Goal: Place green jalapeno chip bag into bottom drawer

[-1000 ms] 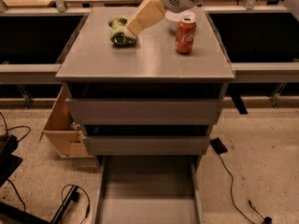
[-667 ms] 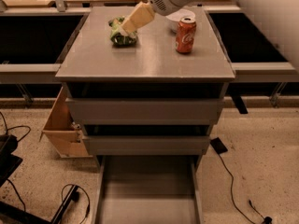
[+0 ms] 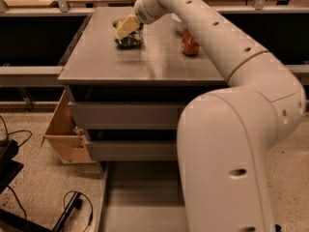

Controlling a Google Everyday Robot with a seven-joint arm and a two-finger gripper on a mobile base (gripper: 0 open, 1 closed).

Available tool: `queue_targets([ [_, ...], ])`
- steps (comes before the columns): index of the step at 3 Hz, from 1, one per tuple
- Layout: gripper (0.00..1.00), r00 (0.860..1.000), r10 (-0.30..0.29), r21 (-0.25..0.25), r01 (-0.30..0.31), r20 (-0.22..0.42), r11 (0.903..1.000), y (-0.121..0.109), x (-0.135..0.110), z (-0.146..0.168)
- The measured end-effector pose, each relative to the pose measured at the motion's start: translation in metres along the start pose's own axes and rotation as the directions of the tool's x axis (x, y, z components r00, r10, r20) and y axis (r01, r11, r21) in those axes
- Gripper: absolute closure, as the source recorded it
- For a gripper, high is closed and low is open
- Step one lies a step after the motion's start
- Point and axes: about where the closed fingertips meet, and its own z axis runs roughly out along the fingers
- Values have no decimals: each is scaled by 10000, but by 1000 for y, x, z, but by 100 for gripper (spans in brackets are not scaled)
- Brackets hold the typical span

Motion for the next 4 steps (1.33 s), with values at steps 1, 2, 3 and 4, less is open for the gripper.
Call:
queue_targets([
  [1,0,9988,375,-322,-365,309,9988,3,-6,47],
  [2,0,9952,930,-719,-907,292,9933,14,-2,81],
  [3,15,9942,1022,-742,-994,344,9923,13,-2,87],
  [4,38,9942,1022,-743,-994,344,9923,13,-2,87],
])
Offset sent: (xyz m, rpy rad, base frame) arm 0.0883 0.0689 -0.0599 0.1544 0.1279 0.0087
